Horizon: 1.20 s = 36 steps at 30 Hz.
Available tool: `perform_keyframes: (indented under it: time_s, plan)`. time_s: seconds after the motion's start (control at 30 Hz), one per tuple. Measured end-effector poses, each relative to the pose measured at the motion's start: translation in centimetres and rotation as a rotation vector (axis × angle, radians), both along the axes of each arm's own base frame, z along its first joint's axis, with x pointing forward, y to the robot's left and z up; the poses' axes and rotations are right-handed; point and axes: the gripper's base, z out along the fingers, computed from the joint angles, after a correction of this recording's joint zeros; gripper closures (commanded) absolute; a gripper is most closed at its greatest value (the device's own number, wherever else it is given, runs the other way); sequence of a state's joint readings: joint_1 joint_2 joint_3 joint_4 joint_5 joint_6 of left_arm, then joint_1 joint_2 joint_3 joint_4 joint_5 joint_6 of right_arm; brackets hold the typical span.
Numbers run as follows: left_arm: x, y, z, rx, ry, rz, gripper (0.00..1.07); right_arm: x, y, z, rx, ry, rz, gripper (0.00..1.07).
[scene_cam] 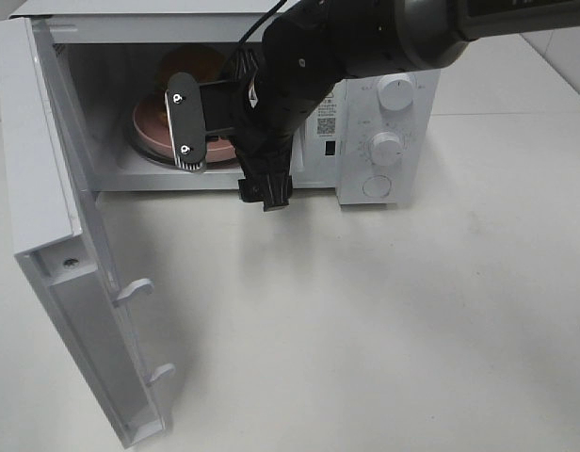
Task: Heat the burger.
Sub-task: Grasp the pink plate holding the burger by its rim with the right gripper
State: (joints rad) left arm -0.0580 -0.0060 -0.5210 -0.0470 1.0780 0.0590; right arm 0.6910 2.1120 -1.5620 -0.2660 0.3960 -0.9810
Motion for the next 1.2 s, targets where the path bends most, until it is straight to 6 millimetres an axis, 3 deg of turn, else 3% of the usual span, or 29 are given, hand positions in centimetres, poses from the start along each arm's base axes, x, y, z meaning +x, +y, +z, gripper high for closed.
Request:
perform_keyframes:
  time_s: [0.63,1.2]
  plan:
    - [0.0,0.0,0.0,0.0,0.0,0.0,0.09,4.4,2.6,-2.6,0.013,-0.042,-0.012,0.21]
    - [0.0,0.0,0.0,0.0,0.0,0.0,0.09,7.6,2.6,-3.7,0.033,-0.071,-0.05,0.26]
